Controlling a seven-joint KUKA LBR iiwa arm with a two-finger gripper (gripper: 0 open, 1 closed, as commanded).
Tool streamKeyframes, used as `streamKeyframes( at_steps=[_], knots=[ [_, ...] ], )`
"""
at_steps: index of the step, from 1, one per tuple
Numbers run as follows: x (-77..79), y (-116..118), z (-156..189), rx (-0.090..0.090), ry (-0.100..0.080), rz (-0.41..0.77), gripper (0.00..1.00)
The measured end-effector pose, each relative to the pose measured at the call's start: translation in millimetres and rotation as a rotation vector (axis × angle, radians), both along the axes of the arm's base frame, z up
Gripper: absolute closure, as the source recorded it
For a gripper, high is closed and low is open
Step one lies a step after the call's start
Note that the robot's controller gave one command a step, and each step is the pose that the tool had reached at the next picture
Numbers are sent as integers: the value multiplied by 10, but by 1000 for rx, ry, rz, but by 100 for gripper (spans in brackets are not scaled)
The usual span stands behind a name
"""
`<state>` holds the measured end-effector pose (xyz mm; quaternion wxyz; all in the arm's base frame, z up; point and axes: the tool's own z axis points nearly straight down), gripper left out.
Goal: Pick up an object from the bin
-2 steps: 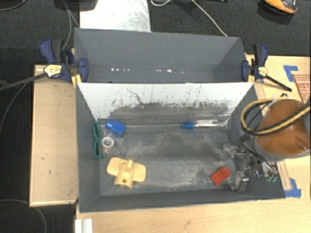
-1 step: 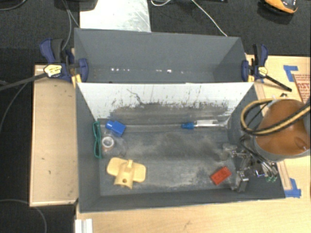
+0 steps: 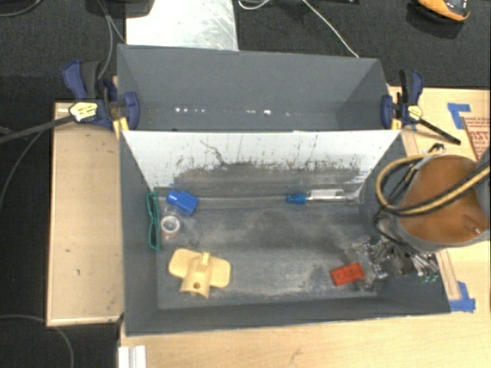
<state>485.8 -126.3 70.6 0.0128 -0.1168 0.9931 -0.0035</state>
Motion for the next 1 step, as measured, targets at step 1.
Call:
streamKeyframes(
  at_steps=[1],
  knots=[
    [0,0,0,0,0,1,100]
  ],
)
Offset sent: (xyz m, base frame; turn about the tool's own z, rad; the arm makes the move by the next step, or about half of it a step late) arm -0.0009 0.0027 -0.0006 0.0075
